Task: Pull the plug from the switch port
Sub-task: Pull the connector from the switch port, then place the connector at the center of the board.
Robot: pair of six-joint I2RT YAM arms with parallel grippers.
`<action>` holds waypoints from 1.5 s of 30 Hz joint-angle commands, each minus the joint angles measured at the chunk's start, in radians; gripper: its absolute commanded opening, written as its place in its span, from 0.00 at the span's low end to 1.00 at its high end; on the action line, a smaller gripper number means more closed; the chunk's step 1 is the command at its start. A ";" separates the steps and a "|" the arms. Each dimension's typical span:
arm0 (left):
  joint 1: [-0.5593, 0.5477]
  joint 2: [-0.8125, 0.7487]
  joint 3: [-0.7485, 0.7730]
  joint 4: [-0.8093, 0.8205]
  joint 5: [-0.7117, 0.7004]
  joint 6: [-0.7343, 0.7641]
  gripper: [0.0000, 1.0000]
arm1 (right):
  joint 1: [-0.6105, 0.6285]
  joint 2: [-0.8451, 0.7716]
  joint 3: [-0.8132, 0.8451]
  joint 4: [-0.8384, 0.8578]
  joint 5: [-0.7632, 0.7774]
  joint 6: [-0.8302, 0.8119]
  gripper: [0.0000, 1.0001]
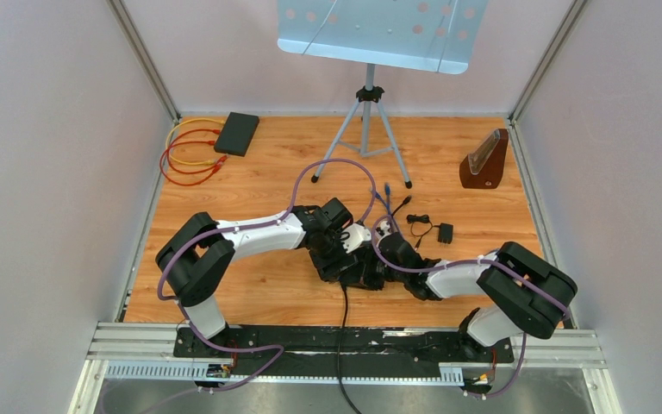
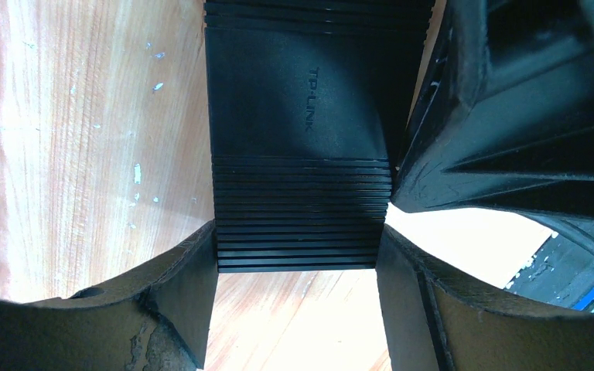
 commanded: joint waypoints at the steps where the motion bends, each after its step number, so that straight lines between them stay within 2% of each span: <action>1: -0.016 -0.002 0.016 0.036 0.051 0.002 0.64 | 0.000 -0.009 0.075 -0.161 -0.051 -0.227 0.00; 7: -0.016 0.006 0.021 0.033 0.034 -0.002 0.63 | 0.000 0.018 0.111 -0.259 -0.127 -0.352 0.00; 17: -0.016 -0.009 0.011 0.044 0.011 -0.015 0.63 | -0.007 -0.102 0.030 -0.198 -0.121 -0.320 0.00; 20: -0.016 -0.008 0.012 0.046 0.000 -0.018 0.62 | -0.031 -0.139 -0.018 -0.128 -0.178 -0.266 0.00; 24: -0.016 -0.002 0.015 0.046 -0.010 -0.025 0.61 | -0.094 -0.138 -0.145 0.143 -0.289 -0.086 0.00; 25: -0.016 -0.001 0.016 0.046 -0.012 -0.025 0.61 | -0.098 -0.134 -0.145 0.138 -0.278 -0.074 0.00; 28: -0.016 0.004 0.017 0.044 -0.020 -0.028 0.61 | -0.095 -0.126 -0.073 -0.074 -0.207 -0.149 0.00; 32: -0.016 0.001 0.017 0.043 -0.015 -0.027 0.61 | -0.094 -0.145 -0.077 -0.073 -0.202 -0.146 0.00; 33: -0.016 -0.003 0.015 0.045 -0.014 -0.026 0.63 | -0.095 -0.155 -0.079 -0.075 -0.199 -0.146 0.02; 36: -0.016 -0.015 0.005 0.052 -0.006 -0.025 0.75 | -0.096 -0.197 -0.018 -0.237 -0.125 -0.213 0.27; 38: -0.016 -0.036 -0.013 0.078 -0.011 -0.043 0.81 | -0.096 -0.259 0.022 -0.355 -0.072 -0.262 0.37; 39: -0.016 -0.046 -0.020 0.104 -0.012 -0.052 0.92 | -0.096 -0.295 0.026 -0.393 -0.051 -0.268 0.44; 40: -0.016 -0.067 -0.036 0.119 -0.017 -0.077 0.96 | -0.096 -0.334 0.022 -0.422 -0.033 -0.267 0.51; 41: -0.016 -0.079 -0.043 0.150 -0.022 -0.090 0.99 | -0.096 -0.372 0.016 -0.461 -0.019 -0.260 0.53; 45: -0.016 -0.146 -0.067 0.211 -0.081 -0.170 1.00 | -0.089 -0.498 -0.023 -0.576 -0.018 -0.209 0.54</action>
